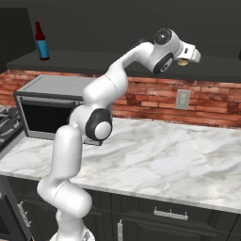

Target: Get the candle and the beer from the cabinet and move them to the dining counter.

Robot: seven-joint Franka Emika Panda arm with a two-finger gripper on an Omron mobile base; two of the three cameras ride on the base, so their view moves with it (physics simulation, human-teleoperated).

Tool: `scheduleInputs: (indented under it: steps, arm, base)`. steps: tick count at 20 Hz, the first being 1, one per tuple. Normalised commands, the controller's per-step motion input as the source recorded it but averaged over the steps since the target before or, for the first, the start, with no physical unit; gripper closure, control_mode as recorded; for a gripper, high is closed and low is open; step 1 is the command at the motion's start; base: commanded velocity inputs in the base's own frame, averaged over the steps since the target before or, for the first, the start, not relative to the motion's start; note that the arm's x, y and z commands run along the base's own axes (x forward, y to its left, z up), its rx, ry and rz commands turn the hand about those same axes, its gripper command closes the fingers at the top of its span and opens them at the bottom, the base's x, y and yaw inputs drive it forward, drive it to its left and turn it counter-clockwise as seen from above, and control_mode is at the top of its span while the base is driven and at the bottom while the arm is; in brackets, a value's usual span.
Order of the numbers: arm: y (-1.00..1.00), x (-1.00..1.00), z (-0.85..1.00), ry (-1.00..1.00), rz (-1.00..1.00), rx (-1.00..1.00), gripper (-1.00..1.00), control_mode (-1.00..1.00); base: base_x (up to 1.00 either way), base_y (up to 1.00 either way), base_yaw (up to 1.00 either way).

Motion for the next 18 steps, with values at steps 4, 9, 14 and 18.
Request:
scheduleInputs:
  steps: [4,9,14,18]
  arm:
    - [-0.09,0.08,0.00,0.02,0.00,0.00,-1.00,-1.00]
    - [-0.09,0.07,0.00,0.02,0.00,0.00,-1.00,-1.00]
    - [-0.07,0.03,0.00,0.01,0.00,0.00,-1.00,-1.00]
    - [-0.03,0.05,0.00,0.02,0.00,0.00,-1.00,-1.00]
  base:
    - [0.00,0.00,0.00]
    - [0.00,0.00,0.00]
    - [0.00,0.00,0.00]
    - [0.00,0.00,0.00]
